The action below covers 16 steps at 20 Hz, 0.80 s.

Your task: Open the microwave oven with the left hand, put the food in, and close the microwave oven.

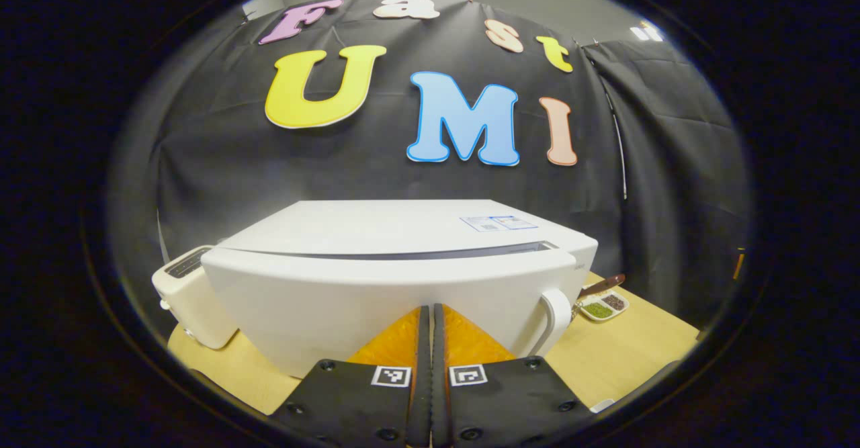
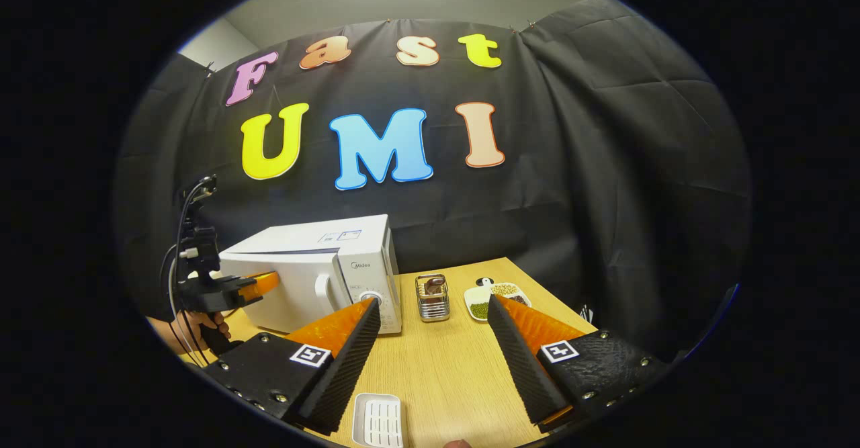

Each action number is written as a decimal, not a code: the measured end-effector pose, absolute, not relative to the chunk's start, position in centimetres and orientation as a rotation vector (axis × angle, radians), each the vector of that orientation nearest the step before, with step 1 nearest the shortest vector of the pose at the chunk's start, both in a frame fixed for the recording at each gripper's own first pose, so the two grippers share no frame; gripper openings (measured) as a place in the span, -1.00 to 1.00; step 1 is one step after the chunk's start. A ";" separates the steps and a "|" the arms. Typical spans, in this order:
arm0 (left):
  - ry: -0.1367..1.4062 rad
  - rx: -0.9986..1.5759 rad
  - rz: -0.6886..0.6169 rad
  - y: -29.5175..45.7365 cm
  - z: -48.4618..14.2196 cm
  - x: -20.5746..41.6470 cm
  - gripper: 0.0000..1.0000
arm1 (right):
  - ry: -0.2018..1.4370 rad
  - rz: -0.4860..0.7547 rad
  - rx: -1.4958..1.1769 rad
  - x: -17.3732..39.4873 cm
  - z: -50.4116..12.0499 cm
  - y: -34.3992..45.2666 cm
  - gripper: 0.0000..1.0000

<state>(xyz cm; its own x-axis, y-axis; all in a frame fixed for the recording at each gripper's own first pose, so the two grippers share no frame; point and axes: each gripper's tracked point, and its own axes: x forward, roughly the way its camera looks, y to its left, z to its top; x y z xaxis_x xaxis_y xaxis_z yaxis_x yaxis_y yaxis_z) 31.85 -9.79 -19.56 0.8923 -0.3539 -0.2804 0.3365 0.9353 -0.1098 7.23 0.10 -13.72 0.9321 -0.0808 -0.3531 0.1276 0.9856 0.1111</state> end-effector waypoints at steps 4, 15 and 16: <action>0.307 -0.093 -0.330 -10.2 -19.5 32.3 -0.86 | 0.362 -0.104 0.134 6.2 -13.7 -0.6 0.96; 0.285 -0.045 -0.283 -11.0 -15.9 27.4 -0.87 | 0.356 0.017 0.142 4.1 -12.6 -0.5 0.96; 0.264 -0.053 -0.276 -11.0 -14.6 26.1 -0.87 | 0.349 0.029 0.141 4.0 -12.2 -0.7 0.96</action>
<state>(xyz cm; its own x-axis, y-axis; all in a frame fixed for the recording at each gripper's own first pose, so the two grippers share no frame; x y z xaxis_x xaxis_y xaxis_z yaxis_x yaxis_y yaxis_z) 26.06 -11.01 -14.61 0.9280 -0.2761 -0.2503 0.2622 0.9610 -0.0881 4.00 -0.70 -12.16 0.9394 0.0531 -0.3386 -0.0044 0.9897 0.1429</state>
